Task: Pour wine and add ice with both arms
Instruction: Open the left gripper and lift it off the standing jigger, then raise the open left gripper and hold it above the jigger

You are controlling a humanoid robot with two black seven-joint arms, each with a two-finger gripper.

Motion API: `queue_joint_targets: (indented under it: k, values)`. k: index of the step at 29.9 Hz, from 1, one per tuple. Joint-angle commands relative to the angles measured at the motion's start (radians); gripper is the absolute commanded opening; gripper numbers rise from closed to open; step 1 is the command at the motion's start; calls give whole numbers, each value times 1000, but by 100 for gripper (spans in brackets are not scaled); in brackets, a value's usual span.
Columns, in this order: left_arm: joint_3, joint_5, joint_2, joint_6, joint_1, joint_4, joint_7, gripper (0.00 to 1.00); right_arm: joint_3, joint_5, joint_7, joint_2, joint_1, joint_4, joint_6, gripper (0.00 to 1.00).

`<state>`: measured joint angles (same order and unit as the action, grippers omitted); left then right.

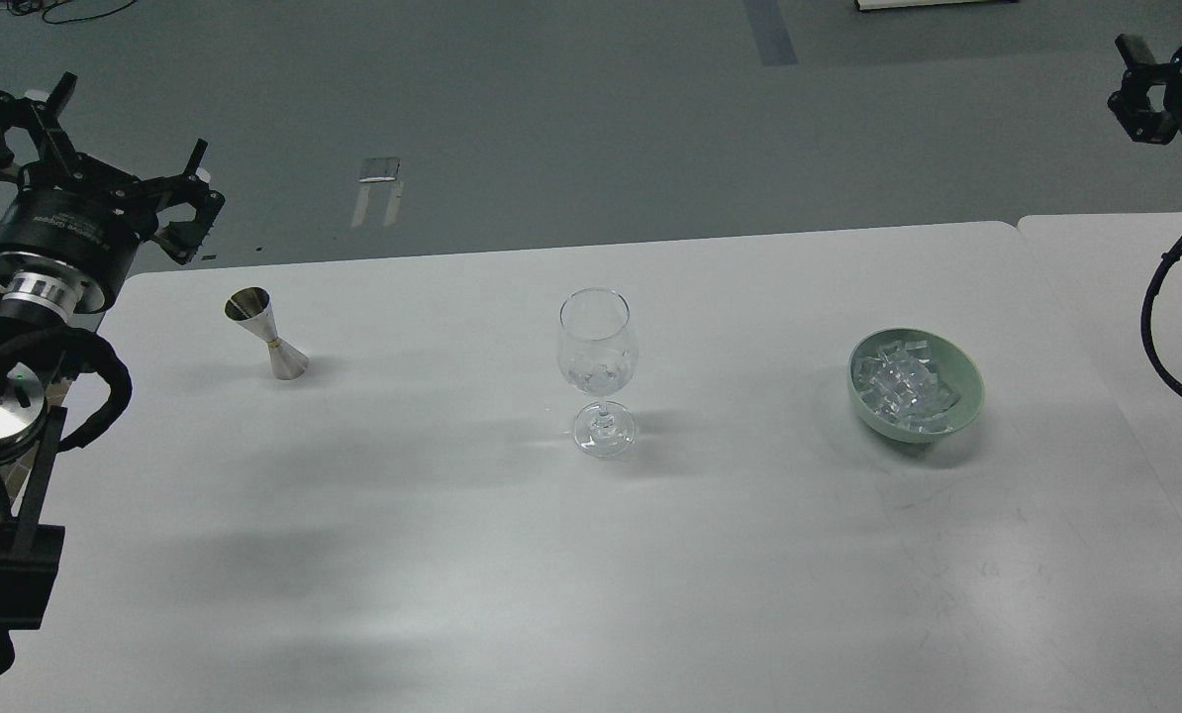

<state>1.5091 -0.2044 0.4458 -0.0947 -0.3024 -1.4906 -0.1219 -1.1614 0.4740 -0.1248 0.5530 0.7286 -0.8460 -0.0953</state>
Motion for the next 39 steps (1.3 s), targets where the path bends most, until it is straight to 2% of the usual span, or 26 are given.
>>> queue_joint_targets:
  k: [1,6,9,12,16,17,26,31,39]
  values:
    - [-52,-201,10,-7,-24,9,-1,97,0,2,-6,13,-43,-62,0,100]
    - [-96,-355,8,-7,-73,104,-7,98,2,2,-7,1,-57,-91,3,100]
    - [-193,-394,10,-11,-138,208,-8,98,5,3,-7,-16,-61,-102,3,100]
    - [-225,-391,2,-63,-178,234,-7,98,5,5,-7,-36,-63,-100,3,100]
    - [-211,-372,-4,-253,-216,248,4,98,6,5,-9,-39,-66,-96,3,100]
    - [-210,-374,-9,-261,-218,251,4,98,6,5,-9,-39,-66,-94,3,100]
    - [-217,-377,-36,-255,-228,243,-8,97,11,9,-9,-50,-64,-93,3,100]
    - [-214,-374,-45,-223,-234,250,4,98,23,17,-1,-31,-55,-99,3,100]
    - [-195,-366,-36,-25,-231,251,14,97,43,20,2,106,-52,-110,2,100]
